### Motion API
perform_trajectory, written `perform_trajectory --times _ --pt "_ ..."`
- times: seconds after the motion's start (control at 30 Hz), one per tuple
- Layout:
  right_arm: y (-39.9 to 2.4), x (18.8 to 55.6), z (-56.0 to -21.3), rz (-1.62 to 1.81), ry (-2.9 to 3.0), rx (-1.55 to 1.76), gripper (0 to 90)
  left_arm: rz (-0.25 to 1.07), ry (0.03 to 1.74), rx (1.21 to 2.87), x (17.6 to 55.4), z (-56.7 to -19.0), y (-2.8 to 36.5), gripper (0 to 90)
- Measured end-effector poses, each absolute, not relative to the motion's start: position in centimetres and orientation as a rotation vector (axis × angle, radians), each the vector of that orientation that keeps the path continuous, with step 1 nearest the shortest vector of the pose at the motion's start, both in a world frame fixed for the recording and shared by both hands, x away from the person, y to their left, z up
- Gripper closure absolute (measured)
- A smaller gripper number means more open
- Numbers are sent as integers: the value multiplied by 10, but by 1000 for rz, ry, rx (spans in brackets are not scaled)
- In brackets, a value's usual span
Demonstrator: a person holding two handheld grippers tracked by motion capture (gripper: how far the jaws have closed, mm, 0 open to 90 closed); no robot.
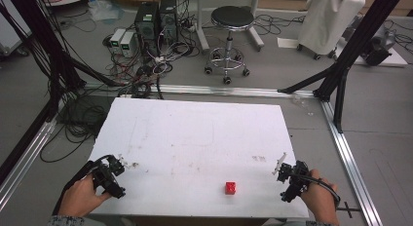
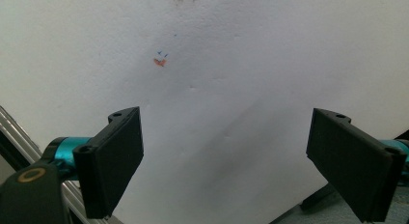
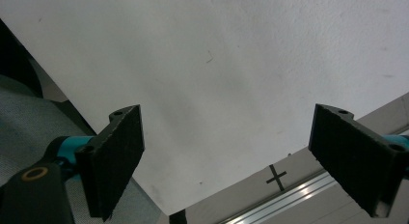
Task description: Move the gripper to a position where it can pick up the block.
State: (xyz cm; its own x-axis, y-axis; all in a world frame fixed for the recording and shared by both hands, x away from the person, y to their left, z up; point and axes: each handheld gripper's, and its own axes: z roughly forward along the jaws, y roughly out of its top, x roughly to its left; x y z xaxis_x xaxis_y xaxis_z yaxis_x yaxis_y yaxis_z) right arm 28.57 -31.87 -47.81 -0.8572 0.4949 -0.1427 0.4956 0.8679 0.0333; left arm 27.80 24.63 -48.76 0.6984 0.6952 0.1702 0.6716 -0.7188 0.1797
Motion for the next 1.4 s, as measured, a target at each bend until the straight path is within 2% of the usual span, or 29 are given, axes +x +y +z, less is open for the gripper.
perform_trajectory --times 0.27,1.4 --pt "-308 288 -477 -19 2884 725 118 345 1126 2801 278 -488 245 127" --pt "-212 294 -496 36 2984 330 119 345 1131 2798 278 -489 245 127"
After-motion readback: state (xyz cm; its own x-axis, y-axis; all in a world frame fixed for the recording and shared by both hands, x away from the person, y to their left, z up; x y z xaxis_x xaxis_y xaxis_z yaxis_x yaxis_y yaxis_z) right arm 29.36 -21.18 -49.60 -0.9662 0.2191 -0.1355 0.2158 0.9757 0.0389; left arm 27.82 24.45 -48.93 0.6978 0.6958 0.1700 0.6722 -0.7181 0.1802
